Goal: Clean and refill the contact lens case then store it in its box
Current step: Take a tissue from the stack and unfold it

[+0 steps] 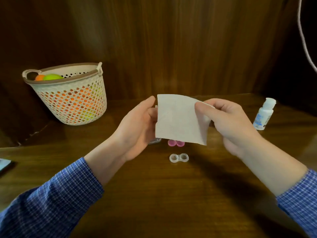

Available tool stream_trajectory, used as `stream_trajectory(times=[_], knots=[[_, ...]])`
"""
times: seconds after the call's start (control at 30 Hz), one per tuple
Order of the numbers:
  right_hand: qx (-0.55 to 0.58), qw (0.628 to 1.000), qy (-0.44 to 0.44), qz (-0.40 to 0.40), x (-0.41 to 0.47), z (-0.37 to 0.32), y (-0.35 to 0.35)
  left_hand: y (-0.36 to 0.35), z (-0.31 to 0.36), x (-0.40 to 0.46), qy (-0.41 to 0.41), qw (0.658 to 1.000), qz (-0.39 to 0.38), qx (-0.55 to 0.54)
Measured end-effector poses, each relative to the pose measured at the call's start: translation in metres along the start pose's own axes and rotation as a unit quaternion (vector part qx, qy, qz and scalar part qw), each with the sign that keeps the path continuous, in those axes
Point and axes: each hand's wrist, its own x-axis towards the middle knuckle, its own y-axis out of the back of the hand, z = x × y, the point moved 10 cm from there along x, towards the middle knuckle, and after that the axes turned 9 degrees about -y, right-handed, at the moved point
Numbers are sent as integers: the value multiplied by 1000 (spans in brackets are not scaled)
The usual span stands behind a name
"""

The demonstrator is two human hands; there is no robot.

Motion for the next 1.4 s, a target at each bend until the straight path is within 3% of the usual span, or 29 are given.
stream_trajectory(times=[0.07,0.2,0.33,0.4,0.57,0.7,0.8,0.93,1.07,1.3,1.4], knots=[[30,999,-27,24,5,14,-1,-3,-11,3,-5,1000,-4,-24],[64,994,-76,46,15,36,-3,4,-22,8,-50,997,27,61],[101,987,-108,-56,16,51,-23,24,-27,10,-48,995,84,-38],[102,983,-104,-111,14,53,-33,34,-29,8,-36,994,97,-28],[38,979,-68,-190,8,53,-46,31,-48,0,39,999,23,18],[-22,988,39,-148,9,41,-35,48,-28,1,-13,986,98,137],[-1,984,30,-176,6,45,-40,54,-7,-5,-101,957,148,229],[11,980,15,-197,4,47,-45,41,5,-12,-188,925,128,305],[-50,986,35,-153,8,46,-36,39,-4,-12,-155,934,90,309],[-238,959,101,-120,3,39,-40,39,-2,-15,-148,903,108,388],[-243,959,72,-131,7,48,-41,38,-7,-12,-119,911,87,385]])
